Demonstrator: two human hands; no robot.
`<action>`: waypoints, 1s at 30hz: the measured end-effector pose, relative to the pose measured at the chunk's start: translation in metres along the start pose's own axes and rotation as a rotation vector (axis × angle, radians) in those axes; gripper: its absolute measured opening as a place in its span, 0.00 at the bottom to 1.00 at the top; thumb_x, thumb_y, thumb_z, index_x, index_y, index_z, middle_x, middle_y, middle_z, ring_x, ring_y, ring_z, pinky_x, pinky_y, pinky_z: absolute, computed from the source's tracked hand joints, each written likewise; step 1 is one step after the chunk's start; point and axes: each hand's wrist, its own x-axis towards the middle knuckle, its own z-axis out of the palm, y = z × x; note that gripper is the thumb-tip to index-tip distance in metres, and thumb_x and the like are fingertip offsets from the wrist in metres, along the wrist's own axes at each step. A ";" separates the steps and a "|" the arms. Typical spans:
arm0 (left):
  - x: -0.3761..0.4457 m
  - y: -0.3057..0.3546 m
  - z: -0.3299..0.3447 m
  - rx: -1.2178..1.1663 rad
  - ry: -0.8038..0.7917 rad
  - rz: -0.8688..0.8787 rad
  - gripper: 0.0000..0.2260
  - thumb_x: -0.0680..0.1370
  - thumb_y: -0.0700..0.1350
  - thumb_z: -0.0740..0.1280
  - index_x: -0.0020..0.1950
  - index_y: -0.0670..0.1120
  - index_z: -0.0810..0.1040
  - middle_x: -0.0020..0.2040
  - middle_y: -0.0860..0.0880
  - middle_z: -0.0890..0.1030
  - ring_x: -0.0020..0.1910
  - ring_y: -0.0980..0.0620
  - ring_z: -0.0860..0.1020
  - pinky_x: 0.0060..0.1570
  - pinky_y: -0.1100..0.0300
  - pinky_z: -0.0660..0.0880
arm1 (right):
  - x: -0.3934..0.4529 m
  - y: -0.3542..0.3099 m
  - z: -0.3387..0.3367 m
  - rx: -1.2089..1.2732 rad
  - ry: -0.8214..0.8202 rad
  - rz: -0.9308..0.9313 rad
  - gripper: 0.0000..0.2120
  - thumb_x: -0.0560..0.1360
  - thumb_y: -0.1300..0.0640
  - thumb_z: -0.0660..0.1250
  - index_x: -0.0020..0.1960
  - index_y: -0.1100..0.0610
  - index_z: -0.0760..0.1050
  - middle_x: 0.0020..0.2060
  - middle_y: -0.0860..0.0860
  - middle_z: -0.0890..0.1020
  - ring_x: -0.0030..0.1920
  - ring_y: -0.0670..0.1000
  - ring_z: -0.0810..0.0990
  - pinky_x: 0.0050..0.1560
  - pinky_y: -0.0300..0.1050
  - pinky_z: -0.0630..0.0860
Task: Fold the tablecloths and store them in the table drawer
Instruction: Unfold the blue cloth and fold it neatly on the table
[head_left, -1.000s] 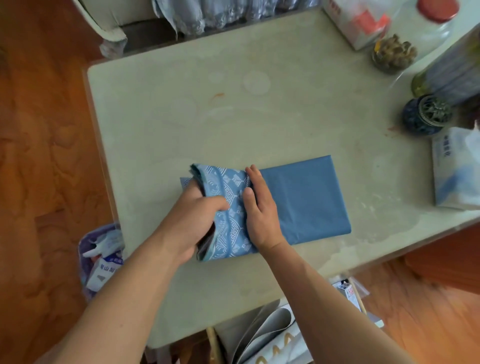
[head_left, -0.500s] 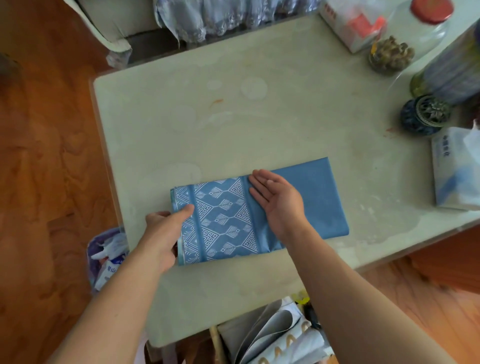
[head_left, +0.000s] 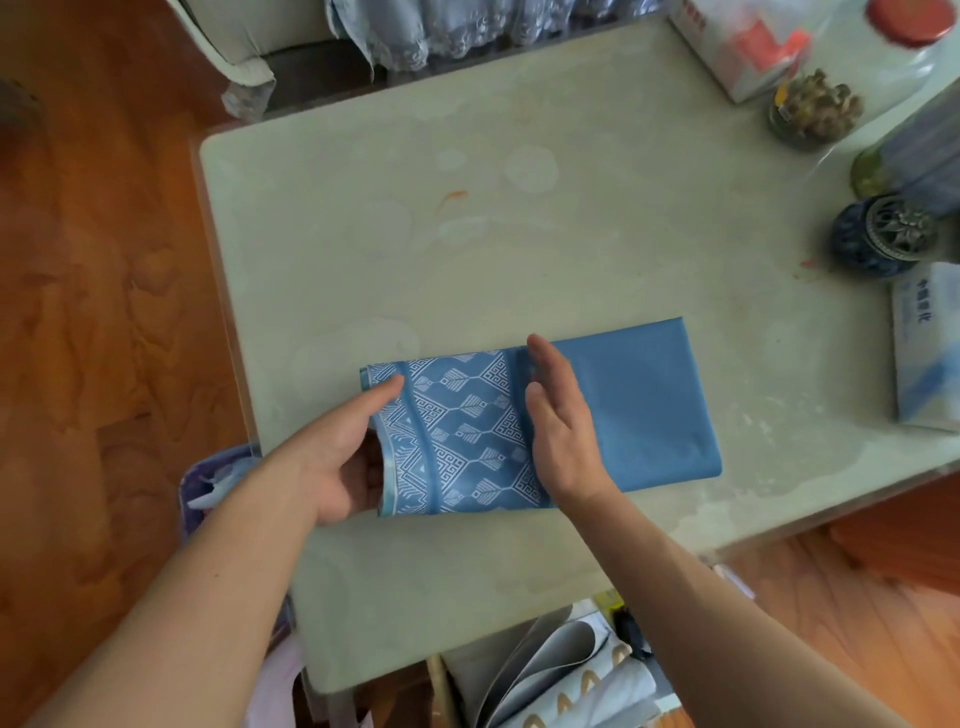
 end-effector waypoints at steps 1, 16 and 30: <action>0.002 -0.001 -0.003 0.033 -0.024 -0.003 0.22 0.73 0.61 0.74 0.58 0.46 0.83 0.59 0.48 0.84 0.58 0.44 0.82 0.68 0.44 0.73 | -0.001 0.004 0.001 -0.029 -0.012 -0.013 0.23 0.83 0.62 0.55 0.78 0.54 0.63 0.74 0.45 0.68 0.73 0.37 0.65 0.71 0.28 0.59; -0.063 0.005 0.076 0.494 -0.152 0.495 0.10 0.78 0.41 0.64 0.57 0.47 0.81 0.51 0.43 0.86 0.53 0.42 0.84 0.52 0.47 0.79 | 0.005 -0.013 -0.002 0.319 -0.097 0.212 0.26 0.83 0.43 0.54 0.79 0.50 0.61 0.77 0.44 0.65 0.75 0.40 0.63 0.77 0.43 0.58; 0.012 -0.072 0.299 0.976 0.518 0.809 0.19 0.79 0.54 0.64 0.63 0.43 0.71 0.63 0.42 0.69 0.61 0.41 0.70 0.58 0.47 0.72 | 0.070 -0.026 -0.169 -0.166 -0.204 0.391 0.24 0.73 0.42 0.71 0.60 0.58 0.76 0.51 0.55 0.85 0.53 0.58 0.83 0.55 0.53 0.80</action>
